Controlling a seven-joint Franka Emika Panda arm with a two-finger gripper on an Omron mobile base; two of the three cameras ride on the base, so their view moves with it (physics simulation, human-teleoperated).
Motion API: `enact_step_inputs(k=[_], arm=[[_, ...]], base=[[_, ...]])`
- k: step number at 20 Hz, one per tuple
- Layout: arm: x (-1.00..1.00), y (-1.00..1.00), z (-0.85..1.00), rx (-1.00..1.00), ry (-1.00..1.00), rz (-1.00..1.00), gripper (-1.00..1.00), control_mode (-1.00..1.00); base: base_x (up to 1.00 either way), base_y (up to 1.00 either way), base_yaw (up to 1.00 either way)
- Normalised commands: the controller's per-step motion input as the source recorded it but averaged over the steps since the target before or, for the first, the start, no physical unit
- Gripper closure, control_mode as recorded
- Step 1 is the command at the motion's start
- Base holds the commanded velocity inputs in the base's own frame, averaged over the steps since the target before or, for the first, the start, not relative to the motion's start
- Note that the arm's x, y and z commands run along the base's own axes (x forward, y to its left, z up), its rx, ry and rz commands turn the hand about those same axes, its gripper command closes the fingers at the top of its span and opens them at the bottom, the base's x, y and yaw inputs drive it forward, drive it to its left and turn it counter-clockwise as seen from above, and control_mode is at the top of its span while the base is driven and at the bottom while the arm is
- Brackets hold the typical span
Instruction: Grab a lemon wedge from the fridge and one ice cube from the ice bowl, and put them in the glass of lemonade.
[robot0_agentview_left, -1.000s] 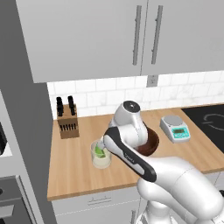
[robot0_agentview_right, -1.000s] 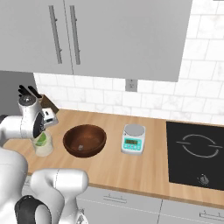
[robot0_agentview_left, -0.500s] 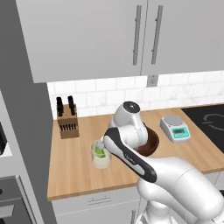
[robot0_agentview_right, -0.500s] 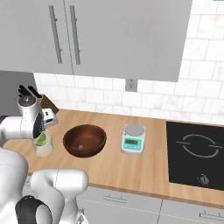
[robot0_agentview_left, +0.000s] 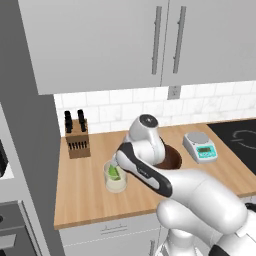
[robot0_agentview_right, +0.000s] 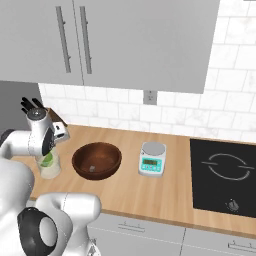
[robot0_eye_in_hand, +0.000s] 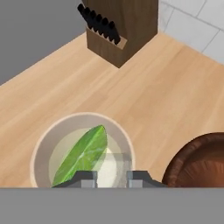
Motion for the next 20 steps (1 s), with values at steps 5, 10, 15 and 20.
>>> enact_step_inputs(k=[5,10,15,20], arm=[[-0.15,0.04,-0.05,-0.01,0.00,0.00,1.00,-1.00],[-0.36,0.03,0.00,-0.05,0.11,-0.02,1.00,-1.00],[-0.02,0.00,0.00,-0.03,0.04,-0.02,1.00,-1.00],[0.26,0.00,0.00,-0.01,0.00,0.00,1.00,-1.00]], base=[[0.00,0.00,0.00],[0.00,0.00,0.00],[0.00,0.00,0.00],[0.00,0.00,0.00]])
